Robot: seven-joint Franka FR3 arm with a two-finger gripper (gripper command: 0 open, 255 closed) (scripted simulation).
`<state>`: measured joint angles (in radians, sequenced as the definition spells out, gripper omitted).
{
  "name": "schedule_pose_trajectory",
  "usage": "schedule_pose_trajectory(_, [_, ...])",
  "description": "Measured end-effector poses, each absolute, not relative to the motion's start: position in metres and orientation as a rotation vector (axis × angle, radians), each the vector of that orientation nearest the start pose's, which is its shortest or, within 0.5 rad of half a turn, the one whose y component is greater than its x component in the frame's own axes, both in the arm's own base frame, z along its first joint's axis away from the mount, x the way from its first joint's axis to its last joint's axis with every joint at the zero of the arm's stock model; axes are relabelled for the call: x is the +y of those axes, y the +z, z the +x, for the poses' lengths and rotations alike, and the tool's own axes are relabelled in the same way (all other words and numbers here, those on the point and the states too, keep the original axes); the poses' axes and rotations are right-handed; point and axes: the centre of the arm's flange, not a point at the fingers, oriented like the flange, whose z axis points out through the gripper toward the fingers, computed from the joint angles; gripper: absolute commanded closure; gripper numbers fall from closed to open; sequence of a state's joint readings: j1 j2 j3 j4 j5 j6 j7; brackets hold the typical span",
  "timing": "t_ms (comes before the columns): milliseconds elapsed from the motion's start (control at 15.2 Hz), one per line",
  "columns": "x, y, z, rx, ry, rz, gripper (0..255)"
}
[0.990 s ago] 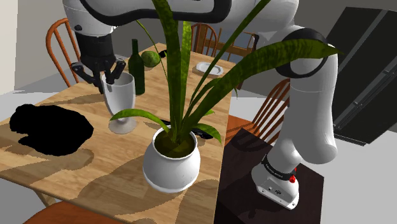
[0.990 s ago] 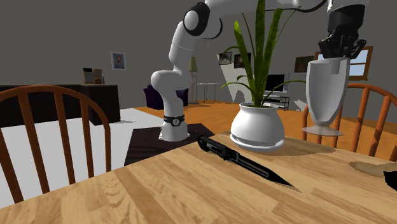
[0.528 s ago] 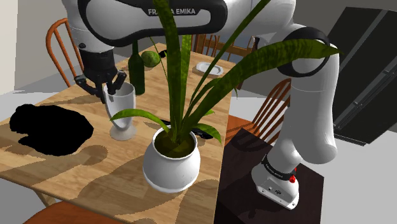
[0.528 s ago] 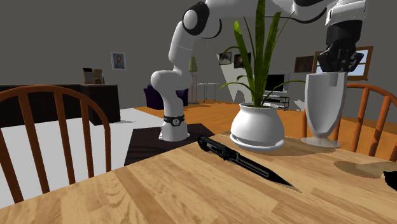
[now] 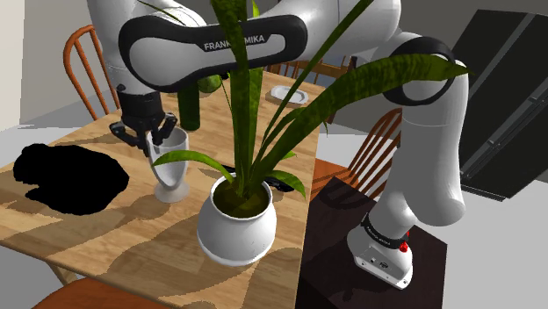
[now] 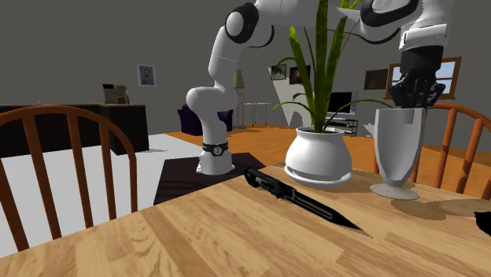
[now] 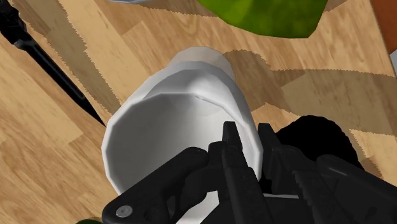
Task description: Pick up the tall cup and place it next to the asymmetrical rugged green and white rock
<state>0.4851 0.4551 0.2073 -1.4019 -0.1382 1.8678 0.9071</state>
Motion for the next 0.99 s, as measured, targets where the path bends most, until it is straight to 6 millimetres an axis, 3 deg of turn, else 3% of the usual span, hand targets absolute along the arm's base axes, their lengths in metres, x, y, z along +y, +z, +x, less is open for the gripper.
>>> schedule_pose_trajectory(330, [0.415,0.426,0.555,0.310,-0.070,-3.140,255])
schedule_pose_trajectory(660, [0.415,0.422,0.555,0.310,-0.071,-3.140,255])
schedule_pose_trajectory(726, [0.415,0.422,0.555,0.310,-0.071,-3.140,0])
schedule_pose_trajectory(990, [0.414,0.423,0.555,0.310,-0.072,-3.139,0])
